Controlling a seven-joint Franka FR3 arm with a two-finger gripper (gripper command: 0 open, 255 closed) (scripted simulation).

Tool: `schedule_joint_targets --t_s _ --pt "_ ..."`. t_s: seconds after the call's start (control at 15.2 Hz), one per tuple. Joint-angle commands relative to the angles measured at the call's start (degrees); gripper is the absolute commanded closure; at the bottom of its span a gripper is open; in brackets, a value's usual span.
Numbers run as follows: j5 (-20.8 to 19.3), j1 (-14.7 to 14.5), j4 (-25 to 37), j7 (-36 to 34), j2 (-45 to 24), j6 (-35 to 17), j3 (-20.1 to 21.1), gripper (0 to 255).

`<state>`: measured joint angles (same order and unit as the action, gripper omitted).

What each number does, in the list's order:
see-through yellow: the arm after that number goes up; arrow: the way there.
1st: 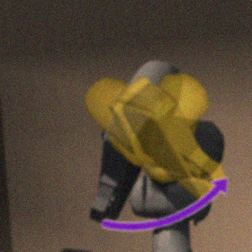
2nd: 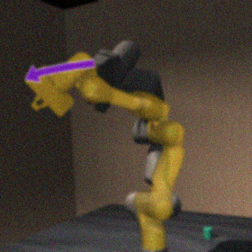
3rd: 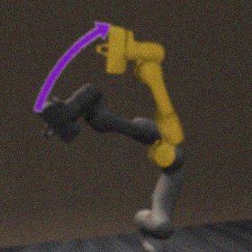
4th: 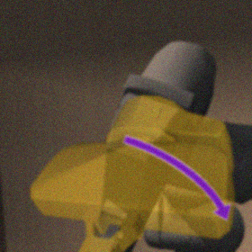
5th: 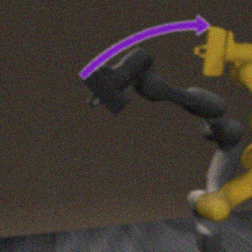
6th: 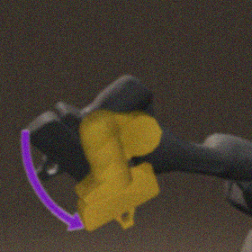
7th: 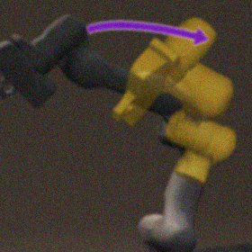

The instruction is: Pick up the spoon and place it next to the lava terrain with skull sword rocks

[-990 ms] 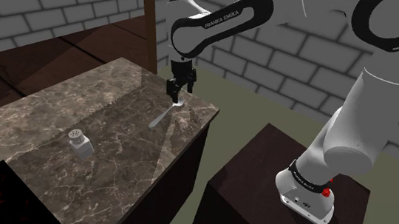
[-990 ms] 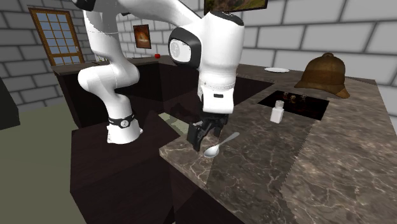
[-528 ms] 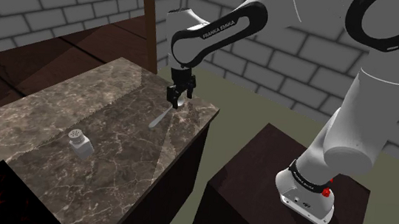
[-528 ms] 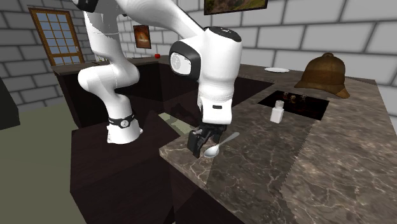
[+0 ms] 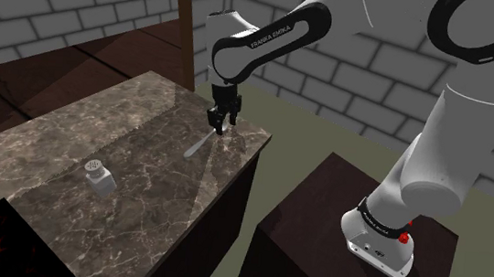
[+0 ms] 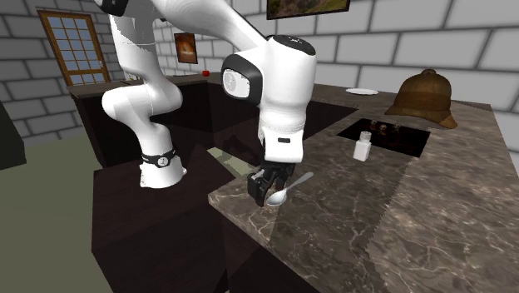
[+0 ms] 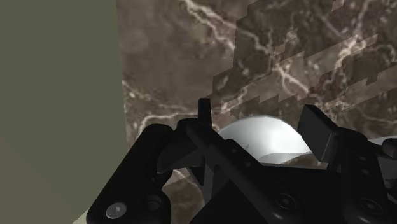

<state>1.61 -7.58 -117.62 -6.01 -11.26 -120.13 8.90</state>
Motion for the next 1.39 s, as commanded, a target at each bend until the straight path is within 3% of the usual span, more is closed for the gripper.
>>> schedule_joint_targets --t_s 0.0,0.4,1.32 --pt "0.0 0.0 0.0 0.0 0.0 0.0 0.0 255" --pt "0.0 0.0 0.0 0.0 0.0 0.0 0.0 255" --pt "0.6 0.2 5.1 0.1 4.8 9.9 0.1 255"
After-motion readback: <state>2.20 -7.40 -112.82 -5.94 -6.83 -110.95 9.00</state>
